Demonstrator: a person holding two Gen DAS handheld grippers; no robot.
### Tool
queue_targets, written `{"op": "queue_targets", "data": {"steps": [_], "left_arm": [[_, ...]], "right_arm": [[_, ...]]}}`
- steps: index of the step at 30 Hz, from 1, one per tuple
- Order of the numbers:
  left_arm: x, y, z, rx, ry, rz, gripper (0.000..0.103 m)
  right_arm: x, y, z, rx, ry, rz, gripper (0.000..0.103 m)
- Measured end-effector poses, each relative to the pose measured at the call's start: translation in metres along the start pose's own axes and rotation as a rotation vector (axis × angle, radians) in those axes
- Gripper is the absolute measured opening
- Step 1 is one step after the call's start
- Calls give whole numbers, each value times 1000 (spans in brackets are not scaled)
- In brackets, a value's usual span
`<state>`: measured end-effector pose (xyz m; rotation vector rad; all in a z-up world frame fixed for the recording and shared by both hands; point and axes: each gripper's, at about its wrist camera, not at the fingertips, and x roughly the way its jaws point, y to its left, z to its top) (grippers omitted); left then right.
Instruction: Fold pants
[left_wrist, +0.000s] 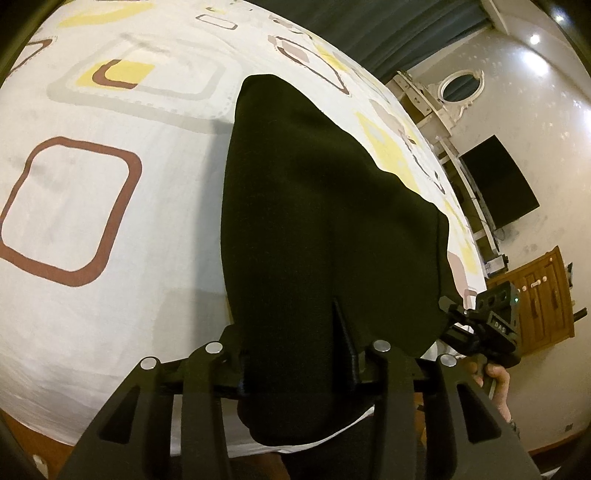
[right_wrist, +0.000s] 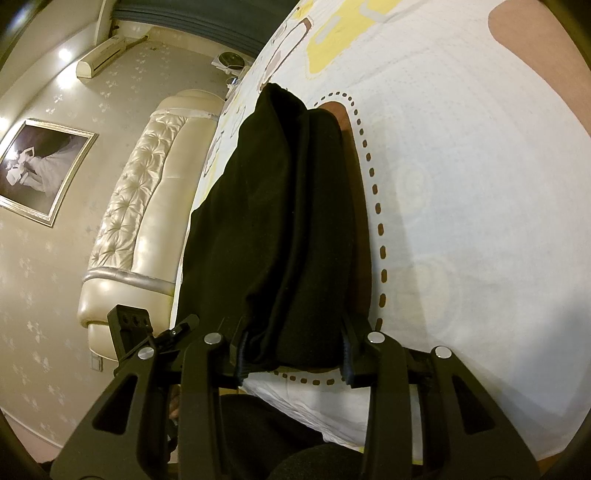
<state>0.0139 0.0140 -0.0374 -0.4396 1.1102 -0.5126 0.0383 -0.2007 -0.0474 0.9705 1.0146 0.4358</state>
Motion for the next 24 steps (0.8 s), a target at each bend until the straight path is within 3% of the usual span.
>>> {"op": "queue_targets", "data": {"steps": [6,12,20,24], "left_arm": [[0,-3,-1,15,-8,22,47],[-1,-12,-3,47,-11,30,64],[-20,6,-4,29,-18,-117,75],[-31,26,8,9,-74,-131,75]], "right_arm": [[-4,-1,3,12,-5,33,44],[-11,-3,6,14,-8,60,52],[-30,0,18,-11,-58,25,68],[-30,-3,34,-1,-76,12,71]]}}
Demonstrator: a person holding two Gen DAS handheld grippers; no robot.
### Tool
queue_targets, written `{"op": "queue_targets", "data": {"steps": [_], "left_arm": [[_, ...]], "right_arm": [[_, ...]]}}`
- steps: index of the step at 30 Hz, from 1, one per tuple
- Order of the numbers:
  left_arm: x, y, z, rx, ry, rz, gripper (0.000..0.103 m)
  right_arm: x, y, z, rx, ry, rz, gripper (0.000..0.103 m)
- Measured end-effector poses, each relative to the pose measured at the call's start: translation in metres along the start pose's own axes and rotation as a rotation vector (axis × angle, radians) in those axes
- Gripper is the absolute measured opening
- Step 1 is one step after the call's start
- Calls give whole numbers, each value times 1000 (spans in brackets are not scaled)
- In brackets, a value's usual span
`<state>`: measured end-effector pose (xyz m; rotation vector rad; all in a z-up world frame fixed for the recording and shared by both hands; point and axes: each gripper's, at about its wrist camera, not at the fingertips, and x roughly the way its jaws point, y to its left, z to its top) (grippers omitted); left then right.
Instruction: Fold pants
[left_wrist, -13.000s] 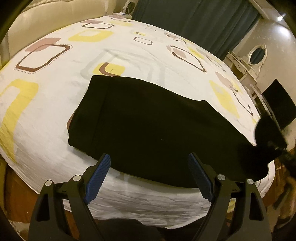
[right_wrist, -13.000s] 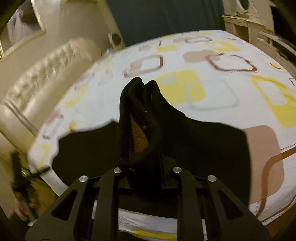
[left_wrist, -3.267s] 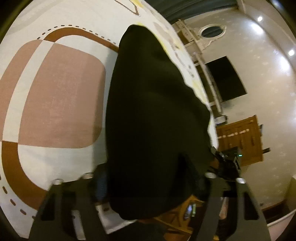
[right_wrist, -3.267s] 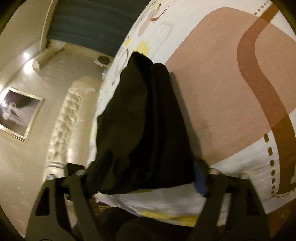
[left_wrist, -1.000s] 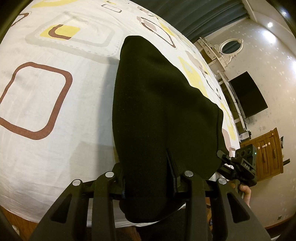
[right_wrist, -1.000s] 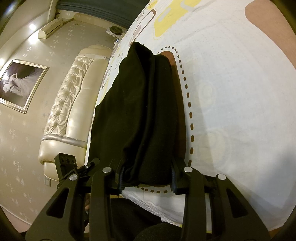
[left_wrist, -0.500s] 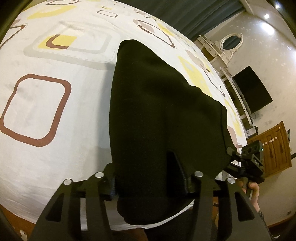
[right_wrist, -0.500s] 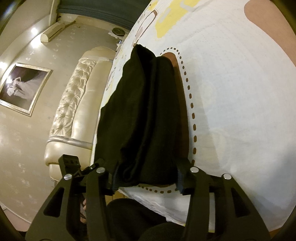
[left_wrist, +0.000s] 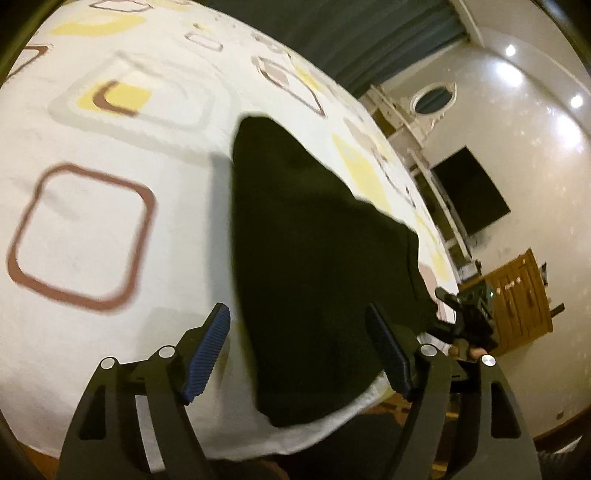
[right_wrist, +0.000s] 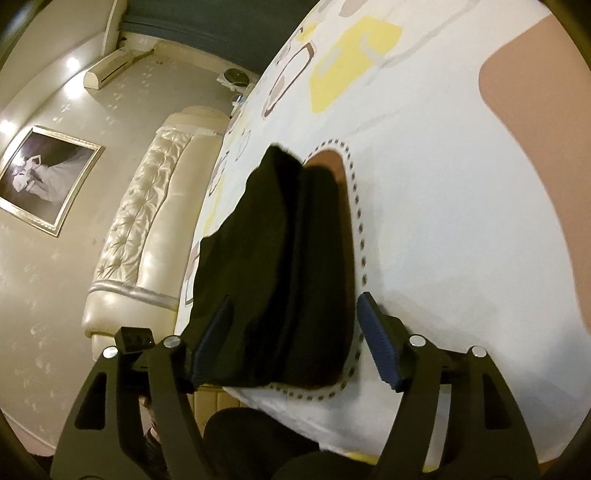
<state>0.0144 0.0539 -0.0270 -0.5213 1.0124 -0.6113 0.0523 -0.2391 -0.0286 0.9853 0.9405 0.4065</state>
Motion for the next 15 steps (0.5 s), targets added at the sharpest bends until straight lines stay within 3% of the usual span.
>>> {"op": "queue_targets", "data": {"steps": [5,15], "left_arm": [[11,17,28,-49,2,-72,79],[67,14,69,-27,70,-71,79]], "right_arm": [[22,6,23,-4,10,-6,76],[61,1,69,58,16,42,77]]}}
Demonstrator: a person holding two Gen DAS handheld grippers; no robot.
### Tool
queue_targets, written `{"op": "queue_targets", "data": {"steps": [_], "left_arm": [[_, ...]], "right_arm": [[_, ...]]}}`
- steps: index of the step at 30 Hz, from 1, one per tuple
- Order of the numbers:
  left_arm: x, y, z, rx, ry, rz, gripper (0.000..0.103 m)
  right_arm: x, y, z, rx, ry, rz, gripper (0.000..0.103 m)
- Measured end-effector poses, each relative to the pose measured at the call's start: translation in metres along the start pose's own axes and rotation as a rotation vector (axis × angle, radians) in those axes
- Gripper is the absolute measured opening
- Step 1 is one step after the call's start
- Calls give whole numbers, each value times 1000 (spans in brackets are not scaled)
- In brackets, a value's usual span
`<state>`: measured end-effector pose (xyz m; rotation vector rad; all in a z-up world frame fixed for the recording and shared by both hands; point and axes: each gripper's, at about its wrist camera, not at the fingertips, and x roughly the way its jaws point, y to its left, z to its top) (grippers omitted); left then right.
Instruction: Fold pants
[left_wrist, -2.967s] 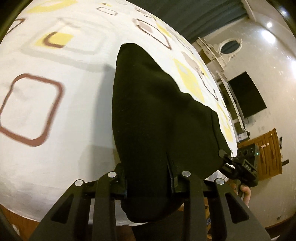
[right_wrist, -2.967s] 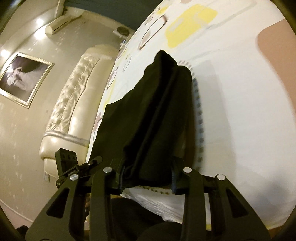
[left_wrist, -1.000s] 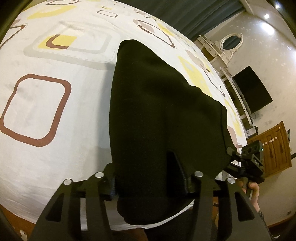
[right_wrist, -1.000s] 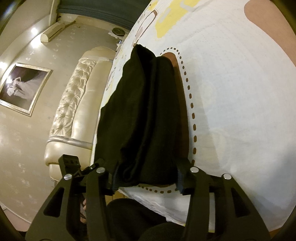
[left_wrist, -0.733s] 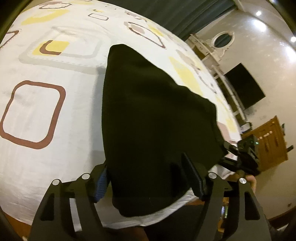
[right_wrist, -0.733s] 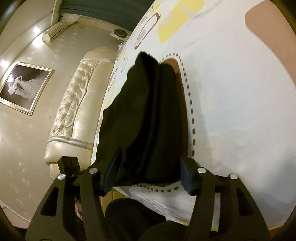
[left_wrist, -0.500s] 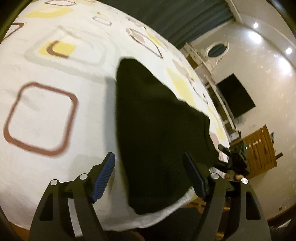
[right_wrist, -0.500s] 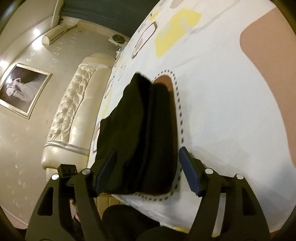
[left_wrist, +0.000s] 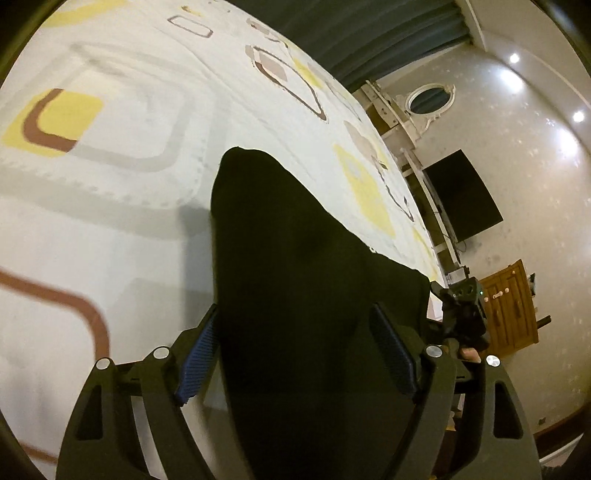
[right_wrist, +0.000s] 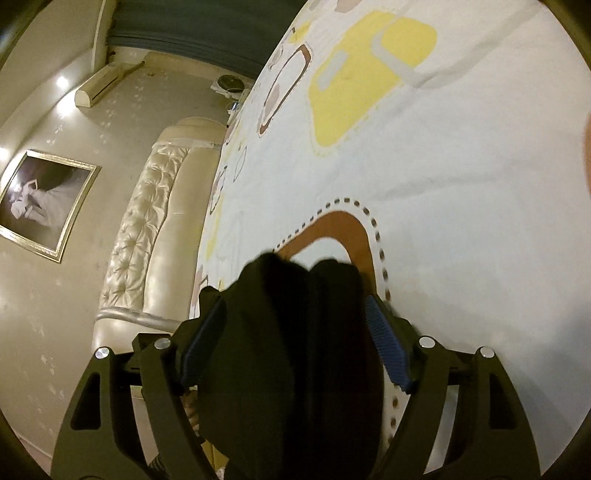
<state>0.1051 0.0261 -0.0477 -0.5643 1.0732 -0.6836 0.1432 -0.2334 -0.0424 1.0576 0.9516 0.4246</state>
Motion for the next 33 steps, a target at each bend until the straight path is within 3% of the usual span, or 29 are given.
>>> {"op": "queue_targets", "data": {"steps": [2,3,4,5,6,9,18,33], "left_arm": [[6,6,2,-19,20,-3,79],[10,10,2,-33,33,1,70],[12,14,1,-38,41,9,59],[13,16,-1,-43,57,3,49],[12,19,-3,-47,55,4,45],[10,16,-6,-17,48,26,38],[2,6,-12,38,30,91,31],[-2,-9,32,75,-44,148,27]], "right_arm": [[5,1,0,-17,13,-2,77],[7,2,-1,-33,22,-13,74],[11,3,-1,-51,32,-34,69],[13,3,-2,-65,44,-65,52],[16,0,-3,-69,57,-82,43],[16,-2,-4,-59,58,-62,33],[12,9,-12,-99,12,-71,25],[21,34,6,-148,-42,-19,24]]}}
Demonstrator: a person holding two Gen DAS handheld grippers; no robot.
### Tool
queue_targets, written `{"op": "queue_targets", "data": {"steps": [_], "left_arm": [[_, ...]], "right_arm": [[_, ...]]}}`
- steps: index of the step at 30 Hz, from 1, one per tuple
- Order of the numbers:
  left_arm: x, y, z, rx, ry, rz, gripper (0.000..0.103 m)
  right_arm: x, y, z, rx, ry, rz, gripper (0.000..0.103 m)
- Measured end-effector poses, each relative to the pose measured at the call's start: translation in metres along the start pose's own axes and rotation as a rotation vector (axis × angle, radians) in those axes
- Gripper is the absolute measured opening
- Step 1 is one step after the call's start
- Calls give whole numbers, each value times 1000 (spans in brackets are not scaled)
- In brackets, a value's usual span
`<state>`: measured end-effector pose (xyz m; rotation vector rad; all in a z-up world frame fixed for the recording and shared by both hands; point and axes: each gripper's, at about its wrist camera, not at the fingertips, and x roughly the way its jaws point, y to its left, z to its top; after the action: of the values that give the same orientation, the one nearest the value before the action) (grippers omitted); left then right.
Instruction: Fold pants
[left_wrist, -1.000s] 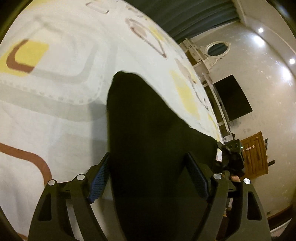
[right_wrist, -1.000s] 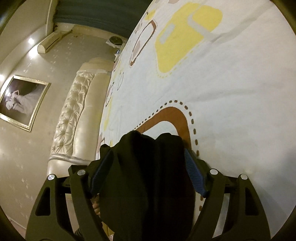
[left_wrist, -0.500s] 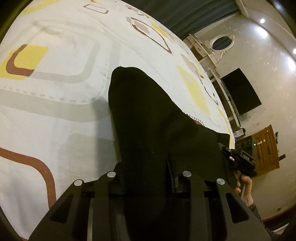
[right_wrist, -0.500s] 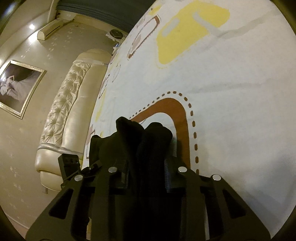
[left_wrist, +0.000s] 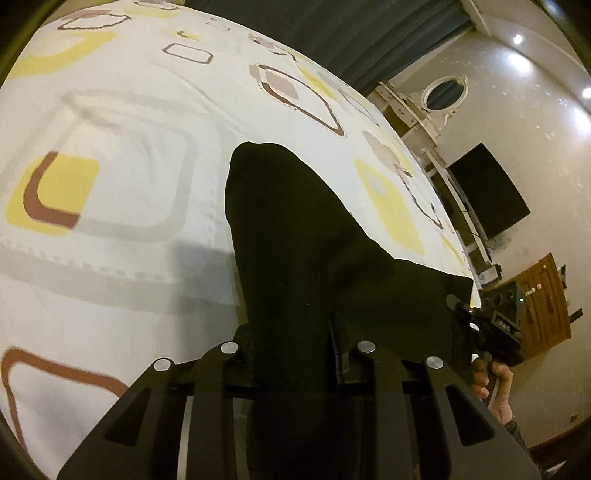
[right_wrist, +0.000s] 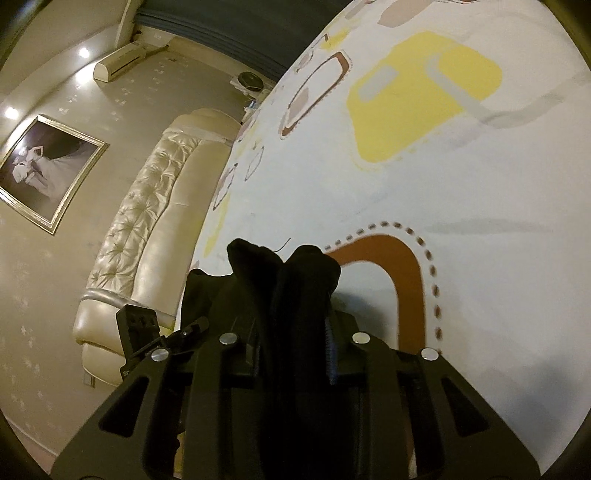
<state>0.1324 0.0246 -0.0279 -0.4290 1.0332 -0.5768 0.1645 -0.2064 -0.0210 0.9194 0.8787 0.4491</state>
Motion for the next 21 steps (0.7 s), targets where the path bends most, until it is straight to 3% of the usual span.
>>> {"op": "queue_targets", "data": {"steps": [10,16,21], "left_arm": [[2,15,18,-7,-10,54,27],[11,33,12,-55,-3,23,27],[11,31,10,-39,-1,32,28]], "right_arm": [[31,0,22,5,32,-11,24],[43,-33,20,105,52,4,24],[45,-36,20,109,56,8,24]]}}
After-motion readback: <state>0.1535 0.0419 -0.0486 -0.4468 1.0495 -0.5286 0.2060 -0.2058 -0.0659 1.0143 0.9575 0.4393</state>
